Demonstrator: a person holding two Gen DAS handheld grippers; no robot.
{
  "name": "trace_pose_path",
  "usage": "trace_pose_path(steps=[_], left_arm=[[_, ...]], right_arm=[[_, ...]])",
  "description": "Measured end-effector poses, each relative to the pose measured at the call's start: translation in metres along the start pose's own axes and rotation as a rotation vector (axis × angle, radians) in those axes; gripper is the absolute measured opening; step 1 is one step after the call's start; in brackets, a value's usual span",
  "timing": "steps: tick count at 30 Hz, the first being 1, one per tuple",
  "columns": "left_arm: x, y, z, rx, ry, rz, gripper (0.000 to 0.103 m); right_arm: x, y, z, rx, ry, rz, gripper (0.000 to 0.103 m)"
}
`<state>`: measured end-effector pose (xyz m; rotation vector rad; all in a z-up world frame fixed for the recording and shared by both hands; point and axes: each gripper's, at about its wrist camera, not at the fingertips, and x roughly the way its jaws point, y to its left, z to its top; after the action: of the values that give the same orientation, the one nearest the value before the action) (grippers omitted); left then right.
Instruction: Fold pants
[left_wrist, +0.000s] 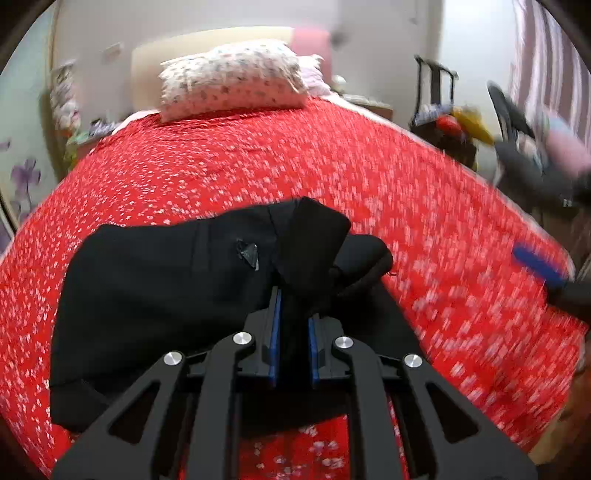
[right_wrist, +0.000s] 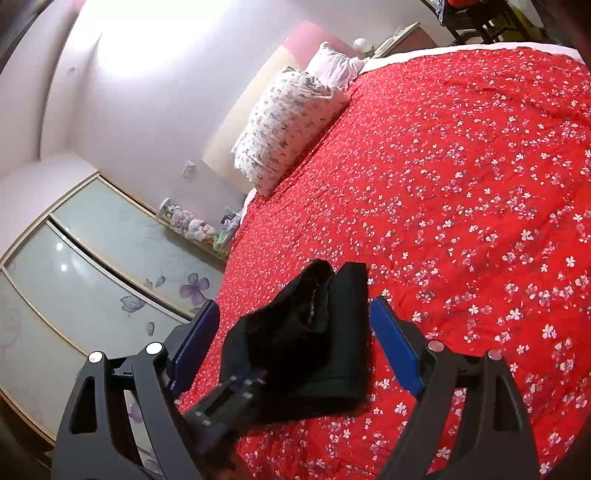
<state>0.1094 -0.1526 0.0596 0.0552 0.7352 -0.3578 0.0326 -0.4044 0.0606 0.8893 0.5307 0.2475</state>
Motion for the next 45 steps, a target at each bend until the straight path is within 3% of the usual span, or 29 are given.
trace_pose_path(steps=[4,6,9,12,17,19,21,22,24,26,29,32,33,35,39,43,45], left_arm=[[-0.023,-0.005,0.007,0.013,-0.071,-0.013,0.011],[-0.022,-0.019,-0.010,0.093,-0.054,-0.012,0.011],[0.010,-0.047,-0.053,0.273,0.047,0.062,0.012],[0.012,-0.055,-0.067,0.336,0.006,0.102,0.014],[-0.007,-0.034,-0.054,0.264,0.036,-0.006,0.024],[-0.029,-0.020,-0.057,0.212,0.005,-0.171,0.068],[-0.061,0.007,-0.060,0.109,-0.062,-0.297,0.077],[-0.068,0.020,-0.058,0.073,-0.077,-0.319,0.078],[-0.080,0.052,-0.053,-0.023,-0.115,-0.285,0.085],[-0.080,0.095,-0.044,-0.144,-0.155,-0.178,0.090],[-0.065,0.135,-0.038,-0.280,-0.133,-0.143,0.090],[-0.046,0.141,-0.042,-0.263,-0.087,-0.080,0.093],[-0.038,0.141,-0.045,-0.253,-0.052,-0.056,0.094],[-0.019,0.147,-0.059,-0.272,0.054,-0.078,0.093],[-0.022,0.145,-0.064,-0.215,0.035,-0.080,0.093],[-0.048,0.159,-0.047,-0.275,-0.103,-0.143,0.095],[-0.050,0.162,-0.033,-0.285,-0.132,-0.146,0.098]], right_arm=[[0.003,0.007,-0.002,-0.025,0.001,0.006,0.085],[0.001,0.011,-0.005,-0.034,0.004,0.002,0.085],[0.006,0.014,-0.007,-0.043,0.008,-0.013,0.085],[0.011,0.016,-0.010,-0.061,0.023,-0.011,0.085],[0.022,0.022,-0.013,-0.091,0.057,0.019,0.085],[0.024,0.026,-0.014,-0.096,0.066,0.060,0.085],[0.023,0.031,-0.015,-0.113,0.064,0.098,0.085],[0.022,0.036,-0.017,-0.133,0.065,0.125,0.085],[0.026,0.045,-0.022,-0.159,0.096,0.181,0.085],[0.041,0.058,-0.033,-0.177,0.177,0.250,0.085],[0.064,0.070,-0.048,-0.209,0.249,0.242,0.085],[0.092,0.072,-0.062,-0.229,0.320,0.156,0.093],[0.105,0.064,-0.067,-0.210,0.359,0.046,0.093],[0.118,0.044,-0.073,-0.151,0.404,-0.034,0.090],[0.111,0.035,-0.071,-0.092,0.377,-0.006,0.085],[0.098,0.052,-0.061,-0.132,0.299,0.078,0.087],[0.100,0.059,-0.055,-0.150,0.277,0.119,0.089]])
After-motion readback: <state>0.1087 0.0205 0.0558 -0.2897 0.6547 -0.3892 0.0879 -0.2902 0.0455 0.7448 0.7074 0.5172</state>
